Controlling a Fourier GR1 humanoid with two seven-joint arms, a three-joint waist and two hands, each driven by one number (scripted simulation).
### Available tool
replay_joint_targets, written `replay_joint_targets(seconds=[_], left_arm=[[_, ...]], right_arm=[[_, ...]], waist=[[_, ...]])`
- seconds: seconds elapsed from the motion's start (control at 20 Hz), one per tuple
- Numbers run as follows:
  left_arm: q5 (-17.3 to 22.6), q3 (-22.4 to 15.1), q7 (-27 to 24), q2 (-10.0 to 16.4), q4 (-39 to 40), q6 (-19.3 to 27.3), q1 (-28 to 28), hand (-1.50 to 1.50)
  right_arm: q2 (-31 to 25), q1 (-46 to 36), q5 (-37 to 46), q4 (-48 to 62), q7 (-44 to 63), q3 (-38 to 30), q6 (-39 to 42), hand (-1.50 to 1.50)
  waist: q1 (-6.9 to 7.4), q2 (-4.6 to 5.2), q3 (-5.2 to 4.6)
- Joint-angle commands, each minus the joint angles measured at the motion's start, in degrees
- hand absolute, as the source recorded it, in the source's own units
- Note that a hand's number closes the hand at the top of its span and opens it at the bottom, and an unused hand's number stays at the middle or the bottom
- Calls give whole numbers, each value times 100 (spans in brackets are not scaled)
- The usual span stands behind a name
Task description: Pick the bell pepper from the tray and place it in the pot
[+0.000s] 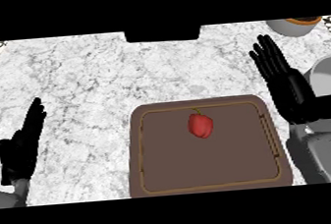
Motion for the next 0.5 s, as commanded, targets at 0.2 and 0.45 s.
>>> replay_joint_targets(seconds=[0.2, 0.45], left_arm=[[29, -812, 324, -523, -158, -737, -56, 0], [256, -812, 499, -506, -31, -979, 58, 0]], right_arm=[[386, 68, 2336, 317, 1328, 1253, -1916, 150], [-58, 123, 4157, 93, 530, 889, -3755, -150]], waist=[[-176, -76, 99], [-536, -174, 85]])
